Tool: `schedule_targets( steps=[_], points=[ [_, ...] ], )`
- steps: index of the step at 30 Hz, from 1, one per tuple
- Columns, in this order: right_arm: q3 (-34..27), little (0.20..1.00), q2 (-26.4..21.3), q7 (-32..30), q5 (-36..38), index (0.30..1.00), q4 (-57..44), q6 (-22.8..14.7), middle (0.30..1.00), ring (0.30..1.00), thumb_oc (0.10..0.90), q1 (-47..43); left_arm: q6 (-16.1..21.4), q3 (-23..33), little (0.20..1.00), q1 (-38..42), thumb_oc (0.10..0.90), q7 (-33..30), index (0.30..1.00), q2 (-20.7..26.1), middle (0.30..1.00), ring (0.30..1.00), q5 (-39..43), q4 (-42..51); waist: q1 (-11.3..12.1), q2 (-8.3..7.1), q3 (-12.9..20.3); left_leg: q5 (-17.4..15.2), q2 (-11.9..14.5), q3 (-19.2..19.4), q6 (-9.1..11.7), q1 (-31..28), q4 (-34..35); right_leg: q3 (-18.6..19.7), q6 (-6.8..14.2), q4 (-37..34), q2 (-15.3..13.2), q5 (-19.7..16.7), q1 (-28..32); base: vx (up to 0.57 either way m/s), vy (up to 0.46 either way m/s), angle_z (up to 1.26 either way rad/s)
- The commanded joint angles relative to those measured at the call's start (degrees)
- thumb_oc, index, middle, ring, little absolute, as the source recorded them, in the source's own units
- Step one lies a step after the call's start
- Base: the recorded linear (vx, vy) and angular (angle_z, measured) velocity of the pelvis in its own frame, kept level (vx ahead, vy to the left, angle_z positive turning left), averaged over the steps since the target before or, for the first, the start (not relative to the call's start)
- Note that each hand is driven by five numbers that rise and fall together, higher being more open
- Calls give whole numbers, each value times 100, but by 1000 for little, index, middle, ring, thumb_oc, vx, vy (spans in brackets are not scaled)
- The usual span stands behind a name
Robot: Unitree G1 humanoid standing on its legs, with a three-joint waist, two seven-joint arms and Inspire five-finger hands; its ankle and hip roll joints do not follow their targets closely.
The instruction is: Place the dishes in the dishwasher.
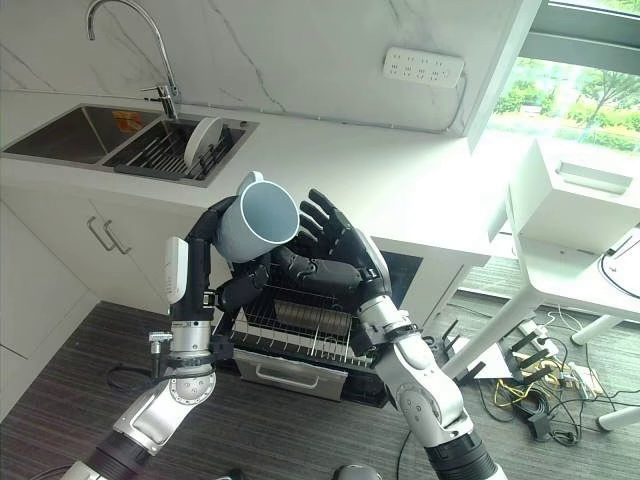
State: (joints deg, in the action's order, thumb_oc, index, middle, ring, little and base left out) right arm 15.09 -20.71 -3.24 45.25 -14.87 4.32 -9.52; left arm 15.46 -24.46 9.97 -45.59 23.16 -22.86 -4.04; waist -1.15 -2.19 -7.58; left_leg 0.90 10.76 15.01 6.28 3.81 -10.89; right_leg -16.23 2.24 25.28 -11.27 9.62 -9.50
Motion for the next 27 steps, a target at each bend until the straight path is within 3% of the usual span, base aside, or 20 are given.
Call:
schedule_targets(
  steps=[1, 18, 27],
  points=[
    [0, 900, 327, 340, 227, 900, -557, -371, 900, 900, 800, -1007, 447, -273, 300, 814, 400, 2, 300, -55, 300, 300, -233, 376, 10, -207, 193, -1630, -5, -347, -201, -323, -630, 188, 794, -809, -236, -198, 511, 0, 0, 0],
    [340, 900, 436, 284, 47, 900, -658, -177, 900, 900, 800, -1182, 422, -418, 300, 880, 400, 167, 300, -79, 300, 300, -265, 403, 50, -208, 175, -1623, -33, -350, -214, -308, -630, 194, 803, -809, -257, -203, 502, 0, 0, 0],
    [302, 900, 486, -71, 157, 900, -667, -400, 900, 900, 800, -1257, 405, -597, 300, 991, 400, 155, 300, -101, 300, 300, -391, 395, 7, -174, 161, -1619, -31, -305, -218, -315, -630, 227, 806, -809, -262, -208, 495, 0, 0, 0]
  ],
)
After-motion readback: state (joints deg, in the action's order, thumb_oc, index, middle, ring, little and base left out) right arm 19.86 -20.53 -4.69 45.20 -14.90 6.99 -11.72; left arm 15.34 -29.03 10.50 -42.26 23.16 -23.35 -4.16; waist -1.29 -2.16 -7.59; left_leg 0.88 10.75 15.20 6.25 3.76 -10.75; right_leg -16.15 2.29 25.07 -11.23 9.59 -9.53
